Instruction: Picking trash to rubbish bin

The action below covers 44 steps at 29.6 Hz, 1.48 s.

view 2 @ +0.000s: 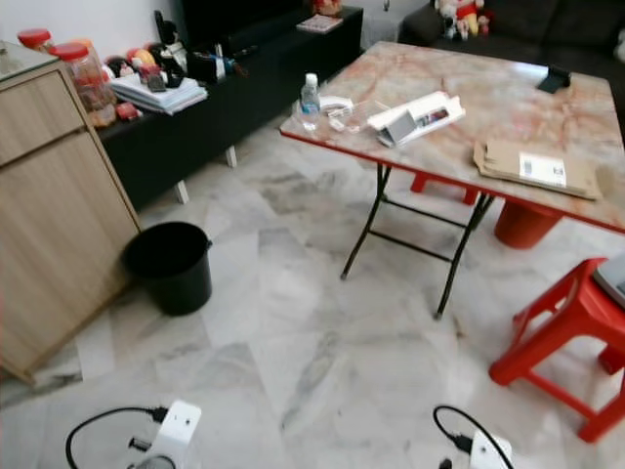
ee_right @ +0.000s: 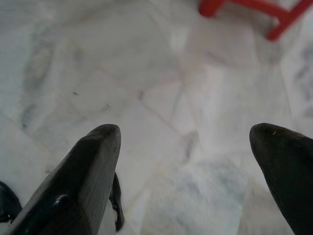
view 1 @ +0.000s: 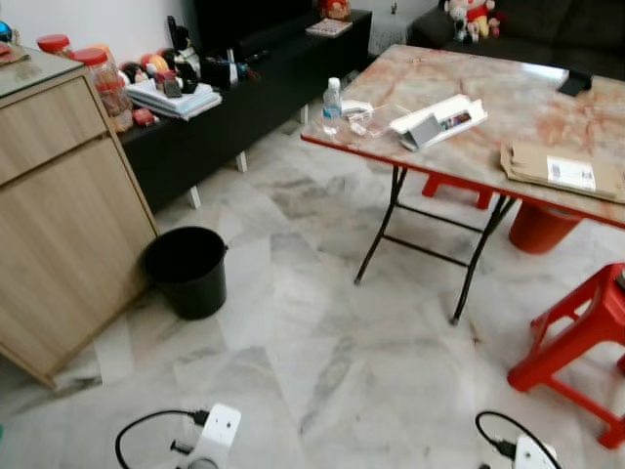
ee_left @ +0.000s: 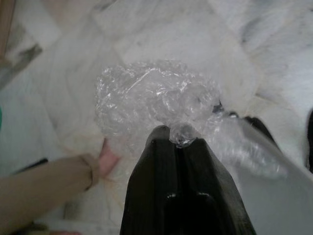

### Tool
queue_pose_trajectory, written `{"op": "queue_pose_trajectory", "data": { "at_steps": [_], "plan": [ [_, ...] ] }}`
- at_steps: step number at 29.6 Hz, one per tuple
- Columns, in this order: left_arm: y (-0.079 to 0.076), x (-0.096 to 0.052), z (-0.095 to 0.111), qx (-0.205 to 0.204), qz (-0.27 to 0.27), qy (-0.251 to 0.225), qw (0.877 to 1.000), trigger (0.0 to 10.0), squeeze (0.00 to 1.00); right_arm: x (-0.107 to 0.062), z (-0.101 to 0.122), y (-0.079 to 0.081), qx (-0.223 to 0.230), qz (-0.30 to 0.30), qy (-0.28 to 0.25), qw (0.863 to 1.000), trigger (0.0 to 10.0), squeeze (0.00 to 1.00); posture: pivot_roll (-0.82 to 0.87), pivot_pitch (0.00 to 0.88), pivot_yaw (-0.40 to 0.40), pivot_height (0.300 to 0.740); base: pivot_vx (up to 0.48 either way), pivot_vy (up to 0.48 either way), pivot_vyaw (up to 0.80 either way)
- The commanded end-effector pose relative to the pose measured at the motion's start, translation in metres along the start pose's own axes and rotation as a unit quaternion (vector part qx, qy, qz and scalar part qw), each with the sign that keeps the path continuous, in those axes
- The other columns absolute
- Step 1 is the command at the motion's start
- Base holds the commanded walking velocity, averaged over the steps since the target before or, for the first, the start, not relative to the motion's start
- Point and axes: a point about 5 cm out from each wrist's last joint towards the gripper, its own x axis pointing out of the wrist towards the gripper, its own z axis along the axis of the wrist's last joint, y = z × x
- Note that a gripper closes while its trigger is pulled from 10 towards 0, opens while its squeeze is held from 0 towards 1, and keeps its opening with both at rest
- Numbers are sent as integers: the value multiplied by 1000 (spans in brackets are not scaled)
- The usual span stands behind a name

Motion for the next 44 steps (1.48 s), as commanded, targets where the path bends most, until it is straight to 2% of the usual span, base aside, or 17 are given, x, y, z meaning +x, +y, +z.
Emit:
{"op": "queue_pose_trajectory", "data": {
  "at_steps": [1,14,20,26,35,38,44],
  "plan": [
    [1,0,-3,12,2,7,1000,10000,0,1,4,3,8,2,-5,1000,10000,0,-166,53,-42,740,247,0,0],
    [1,0,-2,9,5,5,1000,10000,0,0,5,5,5,3,-13,1000,10000,0,-165,93,-49,740,252,0,0],
    [1,0,0,9,6,4,1000,10000,0,0,7,7,-1,9,-19,1000,10000,0,-163,99,-50,740,270,0,685],
    [2,0,1,6,7,3,1000,10000,0,0,6,8,23,6,-17,1000,10000,0,-160,103,-50,740,273,0,483],
    [2,1,2,6,8,3,1000,10000,0,1,9,9,6,11,-25,1000,10000,0,-159,109,-50,740,272,0,288],
    [3,1,2,6,8,3,1000,10000,0,0,7,9,27,7,-20,999,10000,0,-160,111,-50,740,273,0,265],
    [3,1,3,6,8,2,1000,10000,0,0,7,9,34,8,-21,999,10000,0,-159,114,-47,740,274,0,0]
  ]
}}
